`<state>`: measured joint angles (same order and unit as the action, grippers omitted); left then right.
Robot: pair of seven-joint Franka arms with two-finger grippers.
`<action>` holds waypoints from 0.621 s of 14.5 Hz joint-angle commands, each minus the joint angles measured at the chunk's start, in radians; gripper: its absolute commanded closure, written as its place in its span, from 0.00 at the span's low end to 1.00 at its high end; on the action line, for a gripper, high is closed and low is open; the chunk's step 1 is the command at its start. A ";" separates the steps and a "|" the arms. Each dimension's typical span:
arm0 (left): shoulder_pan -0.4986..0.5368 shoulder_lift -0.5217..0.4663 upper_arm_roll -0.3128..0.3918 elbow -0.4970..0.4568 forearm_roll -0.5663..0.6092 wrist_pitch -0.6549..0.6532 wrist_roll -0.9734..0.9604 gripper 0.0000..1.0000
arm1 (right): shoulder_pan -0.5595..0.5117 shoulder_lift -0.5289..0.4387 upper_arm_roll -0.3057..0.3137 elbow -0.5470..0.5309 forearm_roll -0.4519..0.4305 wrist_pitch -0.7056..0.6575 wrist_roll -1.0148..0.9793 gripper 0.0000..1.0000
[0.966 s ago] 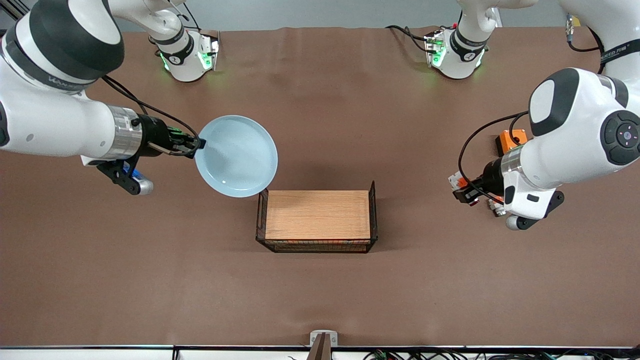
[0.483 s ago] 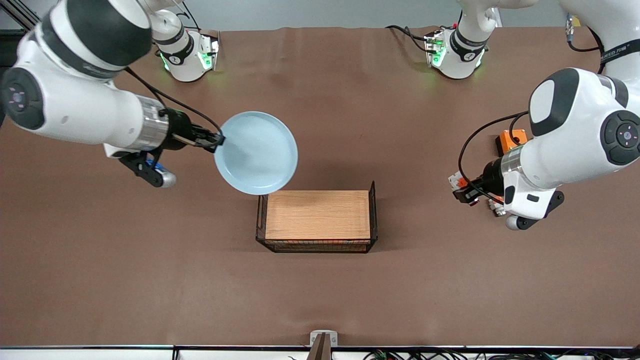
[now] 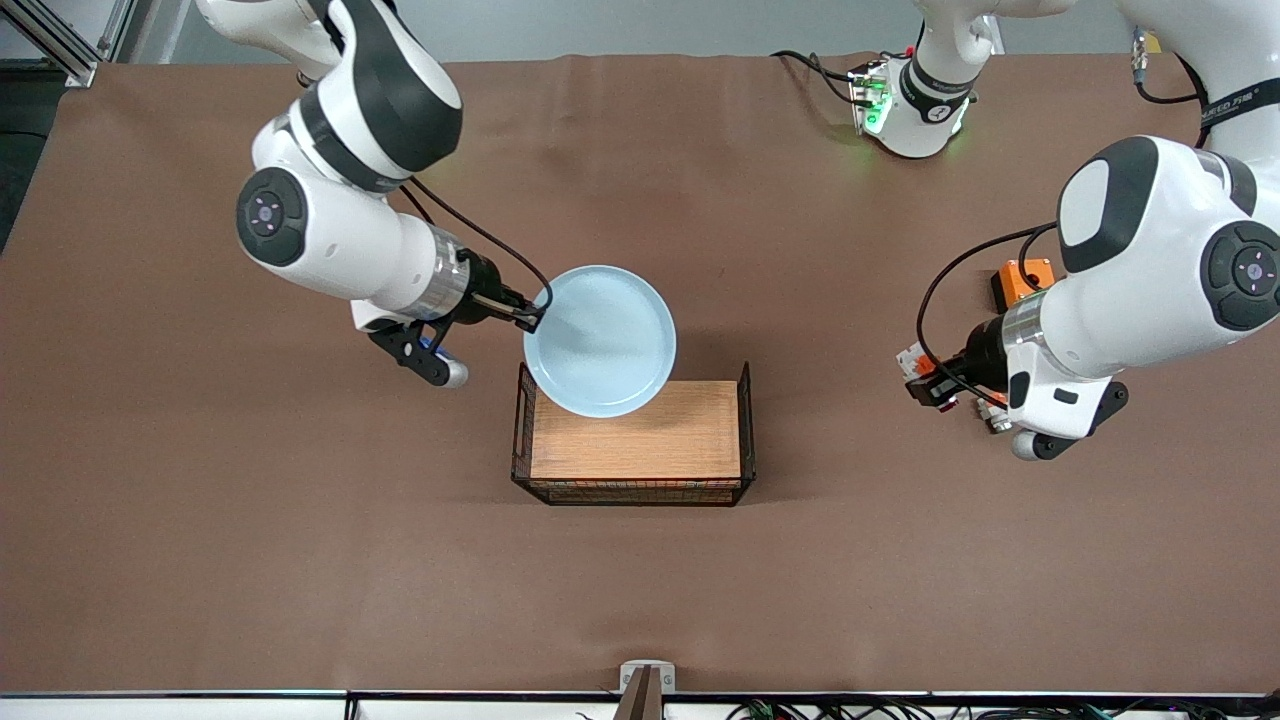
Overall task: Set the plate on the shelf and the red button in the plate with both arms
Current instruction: 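Carry the blue plate with the right gripper over the wire basket, then lower the blue plate into the basket with the right gripper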
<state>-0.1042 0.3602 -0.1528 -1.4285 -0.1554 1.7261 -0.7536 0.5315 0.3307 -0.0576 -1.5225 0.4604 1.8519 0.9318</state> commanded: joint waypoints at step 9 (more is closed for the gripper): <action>0.001 0.008 0.001 0.016 -0.019 -0.019 -0.013 0.63 | 0.122 -0.007 -0.087 -0.142 0.014 0.265 -0.011 1.00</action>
<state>-0.1042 0.3634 -0.1528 -1.4285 -0.1554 1.7246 -0.7536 0.6342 0.3288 -0.1266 -1.6425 0.4605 2.0792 0.9305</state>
